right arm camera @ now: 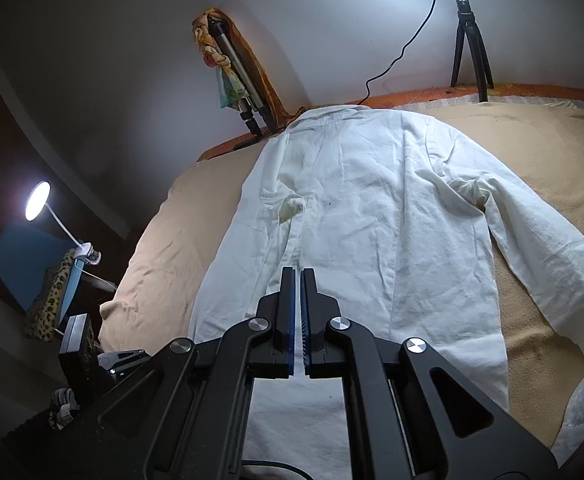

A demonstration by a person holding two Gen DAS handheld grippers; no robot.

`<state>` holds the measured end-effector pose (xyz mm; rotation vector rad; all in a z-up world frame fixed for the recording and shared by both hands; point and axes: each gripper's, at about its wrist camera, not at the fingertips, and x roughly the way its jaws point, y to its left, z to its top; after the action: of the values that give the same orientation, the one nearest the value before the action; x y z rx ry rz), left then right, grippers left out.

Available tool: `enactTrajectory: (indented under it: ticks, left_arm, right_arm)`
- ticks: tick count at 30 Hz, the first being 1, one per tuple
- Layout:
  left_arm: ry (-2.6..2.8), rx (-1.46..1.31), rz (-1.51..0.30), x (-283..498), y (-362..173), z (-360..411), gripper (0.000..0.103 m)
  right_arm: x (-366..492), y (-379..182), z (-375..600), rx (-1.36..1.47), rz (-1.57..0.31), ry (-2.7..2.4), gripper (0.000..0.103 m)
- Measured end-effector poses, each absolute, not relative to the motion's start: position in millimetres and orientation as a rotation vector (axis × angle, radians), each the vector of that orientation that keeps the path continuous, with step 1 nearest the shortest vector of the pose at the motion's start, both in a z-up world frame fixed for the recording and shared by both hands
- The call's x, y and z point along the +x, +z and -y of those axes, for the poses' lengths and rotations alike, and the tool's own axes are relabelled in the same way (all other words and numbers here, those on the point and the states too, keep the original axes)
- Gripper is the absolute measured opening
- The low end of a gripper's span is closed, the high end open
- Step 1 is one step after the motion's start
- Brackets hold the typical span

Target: Fold small clothes

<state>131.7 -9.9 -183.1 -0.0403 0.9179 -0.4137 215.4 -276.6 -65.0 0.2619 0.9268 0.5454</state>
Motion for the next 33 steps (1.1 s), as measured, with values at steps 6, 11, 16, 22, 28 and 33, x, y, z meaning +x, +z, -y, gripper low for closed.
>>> enactTrajectory:
  ticks: [6, 11, 16, 22, 28, 33]
  left_arm:
    - [-0.403, -0.025, -0.889, 114, -171, 15, 0.028]
    - [-0.462, -0.047, -0.834, 114, -146, 35, 0.042]
    - [-0.522, -0.080, -0.822, 120, -131, 55, 0.065]
    - [-0.579, -0.054, -0.853, 133, -130, 84, 0.065]
    - [-0.617, 0.002, -0.863, 147, -127, 112, 0.065]
    - [-0.638, 0.025, -0.864, 158, -128, 127, 0.065]
  right_arm:
    - [215, -62, 312, 0.305, -0.904, 0.478, 0.003]
    - [216, -72, 357, 0.301, -0.899, 0.349, 0.047]
    - [218, -81, 418, 0.368, -0.902, 0.233, 0.047]
    - [226, -103, 484, 0.459, -0.947, 0.110, 0.047]
    - [243, -133, 534, 0.528, -0.996, 0.032, 0.047]
    - [262, -160, 531, 0.561, -1.057, 0.092, 0.047]
